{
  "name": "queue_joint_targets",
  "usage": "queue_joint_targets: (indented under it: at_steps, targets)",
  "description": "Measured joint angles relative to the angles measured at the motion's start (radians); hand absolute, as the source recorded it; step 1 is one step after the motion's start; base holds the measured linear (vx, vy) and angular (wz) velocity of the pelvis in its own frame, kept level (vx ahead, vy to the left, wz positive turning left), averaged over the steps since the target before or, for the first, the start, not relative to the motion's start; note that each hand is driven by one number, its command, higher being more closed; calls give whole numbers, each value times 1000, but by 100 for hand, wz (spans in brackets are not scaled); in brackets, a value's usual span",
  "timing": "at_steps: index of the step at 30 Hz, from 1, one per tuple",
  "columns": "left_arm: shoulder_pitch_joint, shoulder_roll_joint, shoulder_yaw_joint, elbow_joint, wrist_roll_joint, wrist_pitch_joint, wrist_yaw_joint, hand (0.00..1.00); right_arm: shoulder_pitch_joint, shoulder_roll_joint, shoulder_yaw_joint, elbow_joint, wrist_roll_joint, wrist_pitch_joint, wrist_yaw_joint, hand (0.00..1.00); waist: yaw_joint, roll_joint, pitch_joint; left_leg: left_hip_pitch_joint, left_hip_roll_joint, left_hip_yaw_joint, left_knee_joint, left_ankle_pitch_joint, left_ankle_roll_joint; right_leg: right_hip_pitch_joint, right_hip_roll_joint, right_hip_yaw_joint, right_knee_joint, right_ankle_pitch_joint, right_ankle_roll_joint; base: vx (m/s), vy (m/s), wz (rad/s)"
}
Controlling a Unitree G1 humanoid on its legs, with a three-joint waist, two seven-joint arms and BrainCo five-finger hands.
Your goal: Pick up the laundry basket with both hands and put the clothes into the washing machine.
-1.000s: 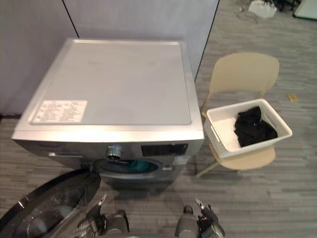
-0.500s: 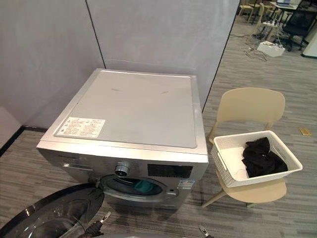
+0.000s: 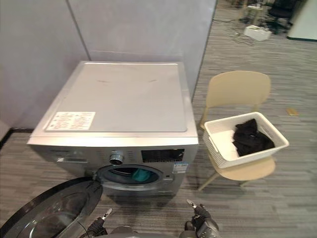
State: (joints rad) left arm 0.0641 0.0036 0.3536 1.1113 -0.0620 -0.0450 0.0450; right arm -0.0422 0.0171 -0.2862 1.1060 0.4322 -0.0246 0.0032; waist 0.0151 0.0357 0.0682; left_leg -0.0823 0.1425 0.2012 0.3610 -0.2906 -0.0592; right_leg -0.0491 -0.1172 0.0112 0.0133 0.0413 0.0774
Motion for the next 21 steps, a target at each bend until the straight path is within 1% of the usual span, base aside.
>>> queue_joint_targets:
  at_steps: [1,2,3,5,6,7,8,9,10,11,12,13,14,15,16,17,18,19,20,21]
  targets:
    - [-5,0,-4,2,21,2,1,0,15,1,26,-25,0,-1,1,0,-1,-16,-9,21,0,29,-29,8,-1,-11,1,12,-2,13,-4,25,5,-98]
    - [-16,3,-38,3,44,3,3,0,42,-1,55,-59,4,-4,1,0,-1,-14,-10,39,-2,67,-72,25,-3,-38,4,20,4,30,-2,49,-4,-85]
    - [-30,4,-60,3,57,3,3,0,50,-3,64,-78,8,-6,1,0,-2,-18,-11,41,-2,86,-88,32,-3,-63,7,22,19,39,-5,84,0,-106]
    - [-88,-3,-107,7,75,3,6,0,56,-4,75,-115,8,-19,2,0,-13,-24,-6,27,0,144,-115,68,-2,-206,23,24,146,50,2,83,-8,-110]
    - [-121,-8,-124,7,76,2,7,0,55,-4,77,-119,7,-23,1,0,-17,-35,2,36,-1,190,-120,81,4,-263,30,10,220,53,-2,33,-20,-107]
    - [-140,-10,-124,8,78,3,9,0,57,-4,79,-114,7,-27,1,0,-26,-39,5,58,-2,218,-123,87,12,-269,33,-10,234,67,-20,-14,-34,-120]
    - [-156,-25,-119,8,79,2,14,0,59,-16,80,-103,2,-27,1,0,-26,-34,8,94,10,249,-152,107,34,-255,37,-40,215,100,-50,-12,-60,-93]
    - [-165,-35,-119,8,79,2,19,0,55,-31,75,-105,-3,-28,0,0,-30,-12,21,116,23,262,-171,116,35,-254,28,-76,253,71,-83,15,-104,-71]
    - [-176,-56,-124,-4,78,-2,24,0,59,-43,62,-101,-4,-31,-1,0,-33,-29,25,161,13,273,-178,116,35,-280,-35,-152,450,-44,-121,67,-107,-19]
    - [-178,-47,-136,-4,73,-4,25,0,81,-45,41,-79,-14,-29,0,0,-34,-37,26,180,7,274,-181,116,35,-271,-109,-194,559,-100,-111,81,-131,7]
    - [-177,-39,-150,-3,72,-4,25,0,83,-46,23,-59,-16,-29,0,0,-38,-42,23,185,8,272,-181,116,35,-260,-141,-208,578,-110,-102,72,-173,24]
    - [-161,-28,-167,-1,71,-2,24,0,81,-50,-10,-25,-34,-30,-1,0,-39,-48,19,187,9,267,-181,120,27,-240,-202,-219,574,-110,-102,57,-276,15]
    - [-140,-9,-182,0,72,-2,24,0,80,-59,-45,2,-57,-30,0,0,-38,-66,15,190,1,264,-181,126,8,-215,-258,-236,523,-89,-93,47,-290,0]
    - [-124,6,-188,2,72,-1,24,0,76,-66,-61,19,-69,-24,2,0,-38,-87,7,191,0,259,-181,129,-12,-204,-262,-227,490,-90,-35,31,-353,-33]
    - [-104,31,-188,22,73,2,23,0,72,-88,-82,54,-91,-6,2,0,-23,-70,3,189,16,242,-189,143,-42,-165,-212,-238,390,-115,45,20,-317,-57]
    - [-94,36,-187,34,75,5,23,0,68,-104,-101,78,-91,1,2,0,-14,-49,7,185,43,235,-192,146,-50,-116,-166,-240,286,-119,74,21,-399,-72]
    - [-88,35,-184,44,75,7,24,0,60,-124,-119,99,-91,7,2,0,-8,-15,17,185,85,234,-184,145,-65,-84,-114,-244,209,-102,79,3,-364,-57]
    - [-77,35,-166,51,76,12,22,0,57,-133,-140,132,-91,19,0,0,-8,3,24,181,134,228,-147,158,-93,-54,-62,-244,161,-86,58,-6,-335,-41]
    - [-69,35,-148,50,76,14,22,0,63,-133,-145,144,-92,29,0,0,-6,4,24,178,159,216,-109,164,-102,-38,-40,-242,147,-83,46,-8,-309,-43]
    - [-50,36,-107,49,75,14,22,0,74,-132,-142,147,-94,35,1,0,-3,6,24,157,221,183,10,170,-109,-2,9,-228,113,-91,12,-47,-300,-61]
